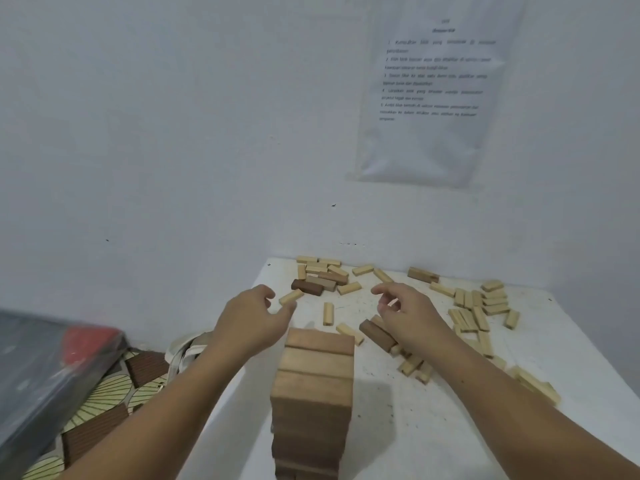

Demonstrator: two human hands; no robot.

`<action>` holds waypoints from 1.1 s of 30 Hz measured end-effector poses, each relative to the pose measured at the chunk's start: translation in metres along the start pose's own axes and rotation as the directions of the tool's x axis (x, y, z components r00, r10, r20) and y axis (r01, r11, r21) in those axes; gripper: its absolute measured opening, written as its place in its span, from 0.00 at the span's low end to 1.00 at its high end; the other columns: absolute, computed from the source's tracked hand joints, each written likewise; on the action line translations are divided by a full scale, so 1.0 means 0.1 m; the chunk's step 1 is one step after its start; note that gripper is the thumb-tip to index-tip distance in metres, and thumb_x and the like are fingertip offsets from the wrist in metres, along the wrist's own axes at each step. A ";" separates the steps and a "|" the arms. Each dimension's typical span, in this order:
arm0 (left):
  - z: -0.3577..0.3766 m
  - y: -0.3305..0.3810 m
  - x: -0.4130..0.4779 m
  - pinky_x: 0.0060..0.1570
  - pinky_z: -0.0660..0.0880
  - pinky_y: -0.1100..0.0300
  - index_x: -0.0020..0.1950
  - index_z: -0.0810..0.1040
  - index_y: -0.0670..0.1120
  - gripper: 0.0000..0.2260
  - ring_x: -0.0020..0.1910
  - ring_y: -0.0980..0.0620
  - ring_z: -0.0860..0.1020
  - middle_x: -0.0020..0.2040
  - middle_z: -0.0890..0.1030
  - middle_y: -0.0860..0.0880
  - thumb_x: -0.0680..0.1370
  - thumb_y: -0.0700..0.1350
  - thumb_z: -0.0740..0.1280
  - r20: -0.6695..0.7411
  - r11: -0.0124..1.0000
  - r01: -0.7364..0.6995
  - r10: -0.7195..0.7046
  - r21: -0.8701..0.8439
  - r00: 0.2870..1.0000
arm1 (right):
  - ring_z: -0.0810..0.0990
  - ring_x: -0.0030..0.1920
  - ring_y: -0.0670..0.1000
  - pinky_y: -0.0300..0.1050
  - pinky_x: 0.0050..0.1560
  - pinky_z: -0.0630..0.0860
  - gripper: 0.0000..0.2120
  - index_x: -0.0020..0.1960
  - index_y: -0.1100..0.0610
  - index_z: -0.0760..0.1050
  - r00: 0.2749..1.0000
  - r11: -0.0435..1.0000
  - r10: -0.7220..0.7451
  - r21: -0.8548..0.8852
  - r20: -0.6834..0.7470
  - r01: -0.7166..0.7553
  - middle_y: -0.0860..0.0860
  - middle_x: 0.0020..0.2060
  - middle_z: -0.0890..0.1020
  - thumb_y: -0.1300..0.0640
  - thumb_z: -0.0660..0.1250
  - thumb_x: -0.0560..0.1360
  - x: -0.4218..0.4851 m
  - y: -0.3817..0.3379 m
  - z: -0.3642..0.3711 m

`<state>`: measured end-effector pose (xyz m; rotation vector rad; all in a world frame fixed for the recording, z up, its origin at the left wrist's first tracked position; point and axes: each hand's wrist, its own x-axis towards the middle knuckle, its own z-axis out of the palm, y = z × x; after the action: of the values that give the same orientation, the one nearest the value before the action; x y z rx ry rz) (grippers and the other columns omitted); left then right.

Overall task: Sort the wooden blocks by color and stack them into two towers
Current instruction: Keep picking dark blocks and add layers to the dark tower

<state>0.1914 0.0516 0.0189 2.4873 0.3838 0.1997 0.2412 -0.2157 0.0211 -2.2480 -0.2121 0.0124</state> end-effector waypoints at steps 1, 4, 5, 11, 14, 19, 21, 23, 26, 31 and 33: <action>0.08 0.02 0.14 0.55 0.74 0.55 0.70 0.76 0.48 0.30 0.63 0.49 0.77 0.62 0.81 0.51 0.77 0.68 0.66 -0.005 0.999 0.008 -0.008 0.033 1.000 | 0.78 0.45 0.47 0.48 0.52 0.78 0.13 0.62 0.44 0.78 1.000 0.999 -0.019 -0.044 0.006 0.019 0.41 0.50 0.79 0.57 0.62 0.81 0.14 0.03 0.06; 0.29 0.13 0.50 0.57 0.77 0.51 0.71 0.74 0.47 0.35 0.66 0.47 0.75 0.64 0.80 0.51 0.75 0.71 0.65 0.005 0.992 0.024 -0.025 0.120 1.000 | 0.76 0.56 0.48 0.56 0.64 0.73 0.14 0.61 0.40 0.78 0.996 0.988 -0.073 -0.133 0.055 0.080 0.38 0.54 0.78 0.56 0.62 0.81 0.53 0.08 0.25; 0.35 0.17 0.60 0.56 0.77 0.51 0.70 0.74 0.47 0.35 0.65 0.47 0.75 0.63 0.79 0.51 0.75 0.72 0.65 0.015 0.988 0.029 -0.031 0.154 0.999 | 0.74 0.61 0.49 0.57 0.66 0.70 0.16 0.63 0.40 0.77 0.993 0.980 -0.088 -0.171 0.079 0.101 0.38 0.57 0.78 0.56 0.61 0.82 0.66 0.08 0.31; 0.64 0.27 0.94 0.51 0.80 0.48 0.51 0.74 0.49 0.29 0.54 0.47 0.76 0.50 0.78 0.51 0.69 0.74 0.65 0.005 0.958 0.040 -0.043 0.283 0.999 | 0.67 0.66 0.54 0.60 0.69 0.63 0.22 0.67 0.43 0.75 0.965 0.848 -0.141 -0.477 0.221 0.233 0.45 0.65 0.74 0.62 0.57 0.81 1.15 -0.05 0.61; 0.70 0.27 0.97 0.49 0.80 0.49 0.47 0.73 0.50 0.23 0.51 0.47 0.77 0.46 0.77 0.52 0.67 0.69 0.64 -0.004 0.971 0.027 -0.027 0.239 1.000 | 0.68 0.62 0.55 0.61 0.64 0.65 0.21 0.65 0.44 0.75 0.961 0.818 -0.116 -0.525 0.249 0.235 0.47 0.60 0.73 0.63 0.58 0.79 1.23 -0.04 0.70; 0.69 0.28 0.99 0.43 0.79 0.53 0.44 0.71 0.52 0.15 0.47 0.49 0.77 0.43 0.77 0.53 0.66 0.60 0.67 0.014 0.980 -0.015 0.013 0.198 1.000 | 0.77 0.51 0.54 0.55 0.54 0.76 0.10 0.53 0.50 0.81 0.980 0.836 -0.124 -0.516 0.154 0.186 0.49 0.50 0.76 0.60 0.64 0.77 1.30 -0.05 0.75; 0.67 0.27 0.99 0.42 0.78 0.55 0.45 0.71 0.52 0.15 0.47 0.50 0.77 0.43 0.78 0.54 0.66 0.59 0.68 0.017 0.984 -0.025 0.022 0.178 1.000 | 0.80 0.43 0.52 0.52 0.48 0.81 0.08 0.49 0.52 0.83 0.987 0.859 -0.096 -0.491 0.128 0.147 0.49 0.46 0.81 0.59 0.66 0.75 1.28 -0.07 0.73; 0.67 0.26 0.98 0.42 0.78 0.54 0.48 0.72 0.51 0.18 0.47 0.51 0.77 0.43 0.78 0.54 0.66 0.60 0.69 0.040 0.987 -0.041 0.035 0.157 0.999 | 0.81 0.39 0.51 0.51 0.44 0.83 0.07 0.49 0.54 0.83 0.993 0.885 -0.063 -0.454 0.103 0.103 0.50 0.43 0.83 0.57 0.67 0.74 1.25 -0.07 0.71; 0.70 0.27 0.97 0.49 0.80 0.50 0.55 0.73 0.51 0.23 0.50 0.51 0.77 0.47 0.79 0.54 0.65 0.61 0.68 0.075 0.988 -0.090 0.081 0.123 0.994 | 0.82 0.36 0.51 0.52 0.43 0.84 0.07 0.48 0.54 0.83 0.996 0.914 -0.031 -0.401 0.085 0.063 0.49 0.39 0.83 0.54 0.68 0.75 1.21 -0.06 0.68; 0.77 0.31 0.97 0.44 0.74 0.59 0.56 0.73 0.50 0.24 0.48 0.54 0.76 0.47 0.78 0.55 0.68 0.60 0.77 0.059 0.990 -0.129 0.125 0.056 0.990 | 0.83 0.39 0.52 0.52 0.46 0.84 0.09 0.49 0.51 0.86 0.994 0.958 0.013 -0.285 0.110 0.019 0.49 0.40 0.84 0.49 0.69 0.77 1.09 -0.07 0.57; 0.77 0.32 1.00 0.45 0.72 0.60 0.58 0.75 0.48 0.26 0.48 0.53 0.75 0.47 0.76 0.56 0.68 0.59 0.80 0.060 0.988 -0.149 0.146 0.052 0.988 | 0.83 0.42 0.52 0.53 0.49 0.83 0.09 0.52 0.50 0.85 0.988 0.968 0.020 -0.252 0.153 0.020 0.49 0.43 0.84 0.53 0.67 0.77 1.06 -0.08 0.48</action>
<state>0.3111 0.0161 -0.0188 2.5721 0.1844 0.1801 0.3408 -0.1568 0.0039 -2.5039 -0.3122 0.1691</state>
